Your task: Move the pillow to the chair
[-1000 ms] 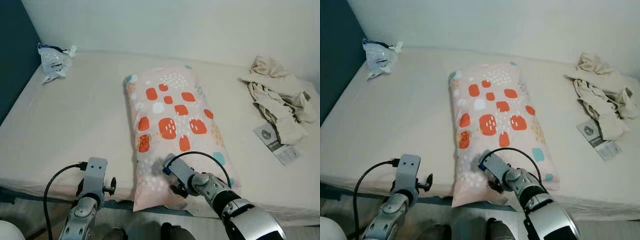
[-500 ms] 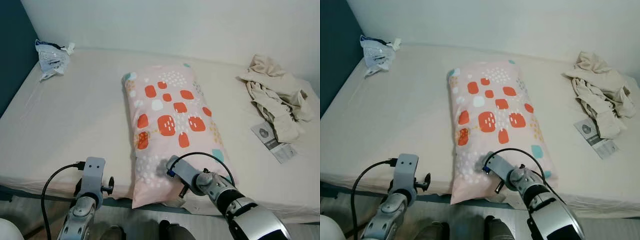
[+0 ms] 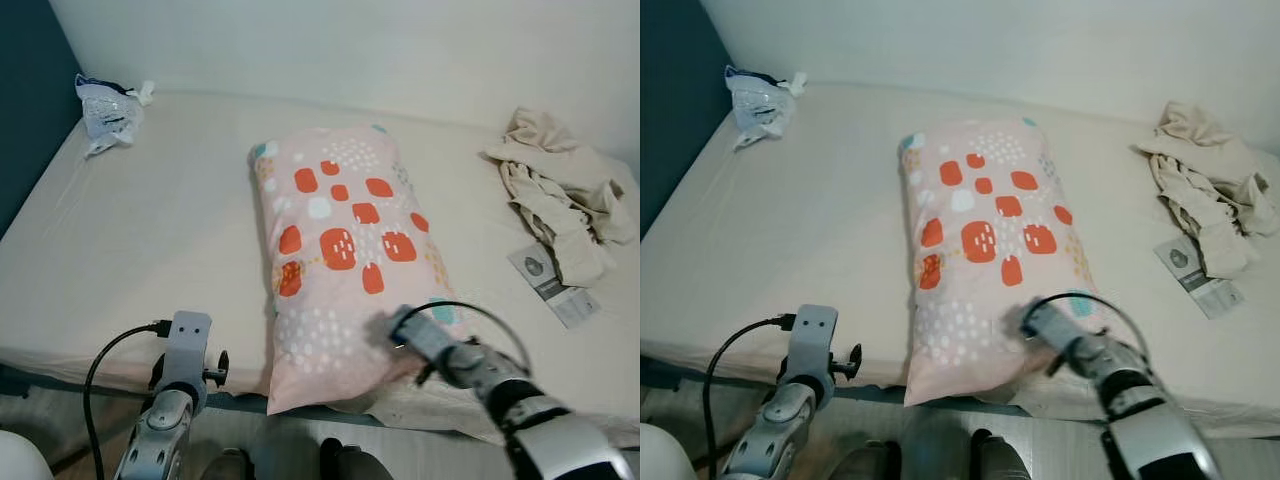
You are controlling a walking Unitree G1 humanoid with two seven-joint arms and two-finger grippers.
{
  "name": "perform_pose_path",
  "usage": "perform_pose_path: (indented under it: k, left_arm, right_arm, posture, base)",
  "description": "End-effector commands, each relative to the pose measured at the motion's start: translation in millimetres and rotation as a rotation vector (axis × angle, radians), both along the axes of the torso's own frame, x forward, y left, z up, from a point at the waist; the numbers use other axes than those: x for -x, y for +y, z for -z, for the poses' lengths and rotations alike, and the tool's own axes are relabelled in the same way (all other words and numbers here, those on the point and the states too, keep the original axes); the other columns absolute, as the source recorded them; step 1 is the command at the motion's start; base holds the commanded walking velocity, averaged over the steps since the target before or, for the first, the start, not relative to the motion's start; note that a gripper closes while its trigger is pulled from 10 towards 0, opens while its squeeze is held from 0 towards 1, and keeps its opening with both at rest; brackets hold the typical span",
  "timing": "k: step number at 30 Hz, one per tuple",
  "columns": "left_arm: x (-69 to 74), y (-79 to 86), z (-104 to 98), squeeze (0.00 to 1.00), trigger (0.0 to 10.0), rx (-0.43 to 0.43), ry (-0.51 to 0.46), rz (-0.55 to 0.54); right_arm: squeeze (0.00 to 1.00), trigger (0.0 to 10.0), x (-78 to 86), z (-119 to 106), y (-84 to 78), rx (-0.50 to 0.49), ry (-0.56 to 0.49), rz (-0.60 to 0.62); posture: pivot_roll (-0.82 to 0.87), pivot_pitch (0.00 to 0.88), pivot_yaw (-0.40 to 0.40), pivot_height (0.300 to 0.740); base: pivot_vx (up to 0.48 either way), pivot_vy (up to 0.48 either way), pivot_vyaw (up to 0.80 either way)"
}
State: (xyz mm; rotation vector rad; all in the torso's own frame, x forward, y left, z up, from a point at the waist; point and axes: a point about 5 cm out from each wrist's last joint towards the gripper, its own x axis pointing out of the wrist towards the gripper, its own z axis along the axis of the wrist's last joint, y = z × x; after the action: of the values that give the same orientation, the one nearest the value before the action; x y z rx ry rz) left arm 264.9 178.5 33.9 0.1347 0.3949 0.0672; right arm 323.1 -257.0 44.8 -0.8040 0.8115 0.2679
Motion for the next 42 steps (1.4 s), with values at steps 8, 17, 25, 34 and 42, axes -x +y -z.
perform_pose_path:
  k: [8,17,25,34,42]
  left_arm:
    - [6.8,0.6,9,0.0,10.0,0.0,0.041,-0.007]
    - [2.9,7.7,9,0.0,10.0,0.017,0.023,-0.047]
    - [1.4,20.6,9,0.0,10.0,-0.034,0.027,-0.05]
    - [17.4,21.3,13,0.0,10.0,-0.038,0.039,-0.07]
    - [16.3,18.5,14,0.0,10.0,-0.035,0.033,-0.07]
  right_arm:
    - [0.0,0.0,-21.4,-66,-53.6,-0.03,-0.442,0.304]
    - [0.0,10.0,-28.6,-29,93.0,-0.815,-0.242,-0.085]
    - [0.0,10.0,-8.5,-10,174.9,-0.86,-0.004,-0.393]
    - [0.0,10.0,-0.4,14,187.8,-0.427,0.029,-0.39]
    - [0.0,10.0,-0.6,27,126.0,-0.223,-0.024,-0.179]
  posture:
    - [0.11,0.283,-0.094,0.74]
    - [0.07,0.201,-0.068,0.74]
    - [0.07,0.21,-0.079,0.74]
    - [0.12,0.243,-0.11,0.74]
    - [0.12,0.242,-0.115,0.74]
  base:
    - [0.0,0.0,0.0]
    - [0.0,0.0,0.0]
    - [0.0,0.0,0.0]
    - [0.0,0.0,0.0]
    - [0.0,0.0,0.0]
